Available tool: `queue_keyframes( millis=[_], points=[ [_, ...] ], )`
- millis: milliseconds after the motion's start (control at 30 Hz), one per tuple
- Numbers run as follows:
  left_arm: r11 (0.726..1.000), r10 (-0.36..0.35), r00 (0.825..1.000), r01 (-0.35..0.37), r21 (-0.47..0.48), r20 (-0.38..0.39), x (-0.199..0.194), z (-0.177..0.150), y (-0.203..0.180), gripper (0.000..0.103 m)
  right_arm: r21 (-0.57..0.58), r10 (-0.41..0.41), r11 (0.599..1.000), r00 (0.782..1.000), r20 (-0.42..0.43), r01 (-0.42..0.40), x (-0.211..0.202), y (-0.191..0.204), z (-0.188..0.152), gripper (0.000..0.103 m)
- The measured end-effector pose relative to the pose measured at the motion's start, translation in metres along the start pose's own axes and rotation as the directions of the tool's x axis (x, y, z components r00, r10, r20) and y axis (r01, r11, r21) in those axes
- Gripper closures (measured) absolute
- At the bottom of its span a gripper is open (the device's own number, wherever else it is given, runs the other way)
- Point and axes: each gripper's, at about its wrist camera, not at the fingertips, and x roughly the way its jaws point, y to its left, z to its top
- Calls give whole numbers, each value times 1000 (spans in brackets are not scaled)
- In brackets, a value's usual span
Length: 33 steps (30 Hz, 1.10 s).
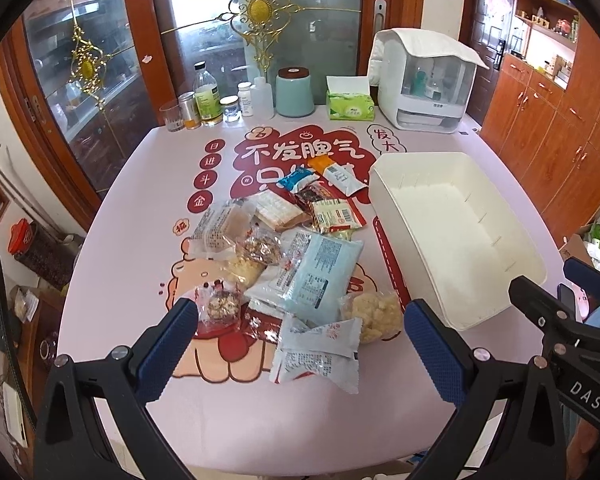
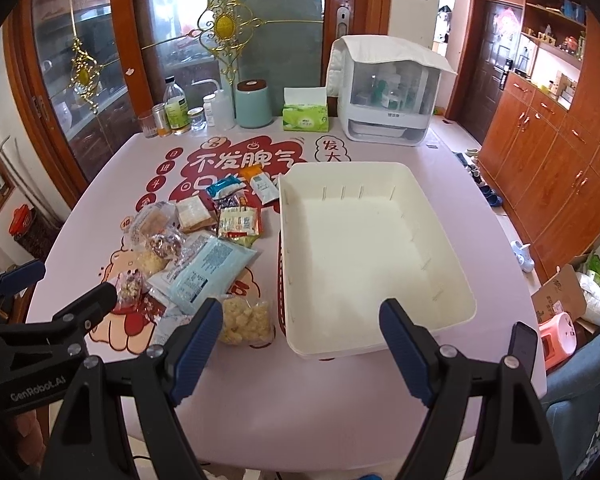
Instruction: Organize snacks
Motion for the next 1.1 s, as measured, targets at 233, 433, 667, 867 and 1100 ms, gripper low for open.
queue_keyframes(
  millis=[233,433,667,867,1100],
  points=[
    [997,-57,998,57,50,-5,7,16,21,1,45,-45,998,999,5,44,-1,19,7,22],
    [992,-98,995,96,85,16,8,26,43,1,62,-76,995,997,3,76,-1,39,8,22],
    [985,-164,984,159,64,74,7,26,85,1,82,-73,994,997,-21,74,5,62,7,22],
    [991,-122,992,124,48,-39,40,22,129,1,102,-13,995,998,-54,19,22,77,5,22],
    [987,-78,995,86,136,-61,74,0,166,1,48,32,999,985,-168,-24,68,105,-17,22]
  ],
)
